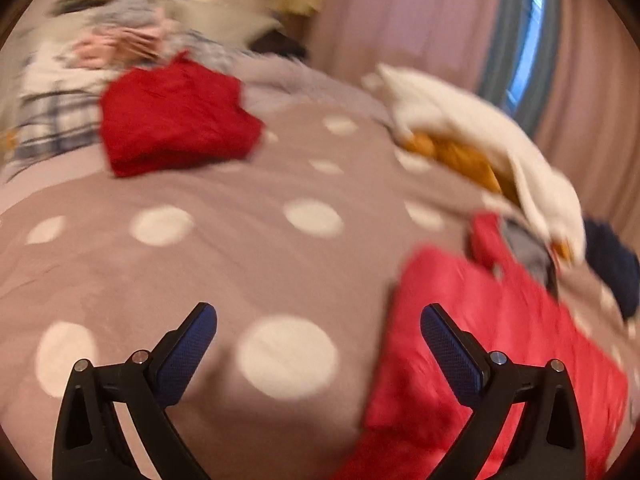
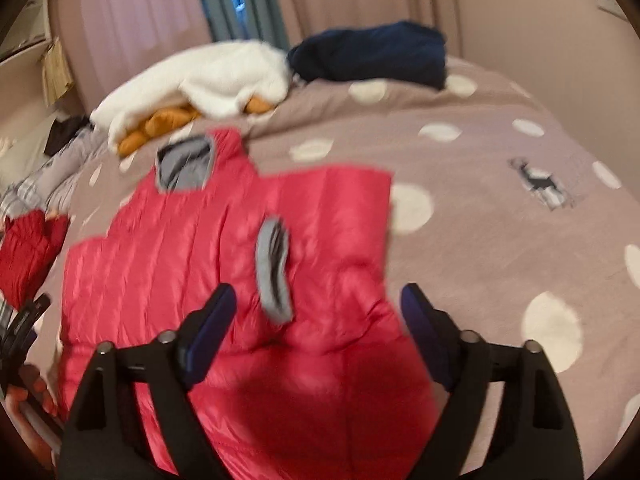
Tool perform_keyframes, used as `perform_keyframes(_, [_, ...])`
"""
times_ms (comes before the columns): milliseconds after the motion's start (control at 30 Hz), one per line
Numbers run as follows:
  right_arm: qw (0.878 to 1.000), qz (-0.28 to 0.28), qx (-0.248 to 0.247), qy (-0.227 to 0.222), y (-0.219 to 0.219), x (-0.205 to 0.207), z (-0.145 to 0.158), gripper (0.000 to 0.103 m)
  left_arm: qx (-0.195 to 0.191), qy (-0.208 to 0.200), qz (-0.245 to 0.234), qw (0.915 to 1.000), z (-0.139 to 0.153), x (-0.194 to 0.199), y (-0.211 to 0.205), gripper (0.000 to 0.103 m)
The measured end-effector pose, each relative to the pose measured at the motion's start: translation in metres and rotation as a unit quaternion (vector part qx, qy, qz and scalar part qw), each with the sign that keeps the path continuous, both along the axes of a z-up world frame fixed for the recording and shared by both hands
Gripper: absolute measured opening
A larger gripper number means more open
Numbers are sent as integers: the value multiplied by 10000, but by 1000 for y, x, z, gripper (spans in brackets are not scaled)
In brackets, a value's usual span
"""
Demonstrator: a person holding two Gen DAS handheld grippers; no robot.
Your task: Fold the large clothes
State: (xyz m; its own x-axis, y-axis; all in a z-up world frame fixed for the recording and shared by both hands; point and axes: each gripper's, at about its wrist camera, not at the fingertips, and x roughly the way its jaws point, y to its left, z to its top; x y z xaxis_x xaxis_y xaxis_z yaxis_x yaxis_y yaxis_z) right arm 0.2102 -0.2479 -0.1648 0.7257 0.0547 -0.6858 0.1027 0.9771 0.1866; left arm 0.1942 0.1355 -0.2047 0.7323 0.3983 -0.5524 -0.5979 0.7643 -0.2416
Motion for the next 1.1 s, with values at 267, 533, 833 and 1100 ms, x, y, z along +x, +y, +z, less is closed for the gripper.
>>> perform_keyframes(267, [9994, 97, 333, 14, 15, 89, 50, 90, 281, 95, 570, 9979, 8, -6, 55, 77])
perform_keyframes(533, [9956, 84, 798, 482, 60, 215, 35, 93, -25, 340, 1360, 9901, -10, -10, 112, 56])
perform_keyframes(833, [9880, -184, 1093, 1076, 113, 291, -63, 66, -561, 785, 1376, 9858, -44, 0, 138, 56])
perform_keyframes(1100, [9766, 935, 1855, -547, 108, 233, 7, 7, -838, 840, 1468, 9820, -51, -3, 148, 56])
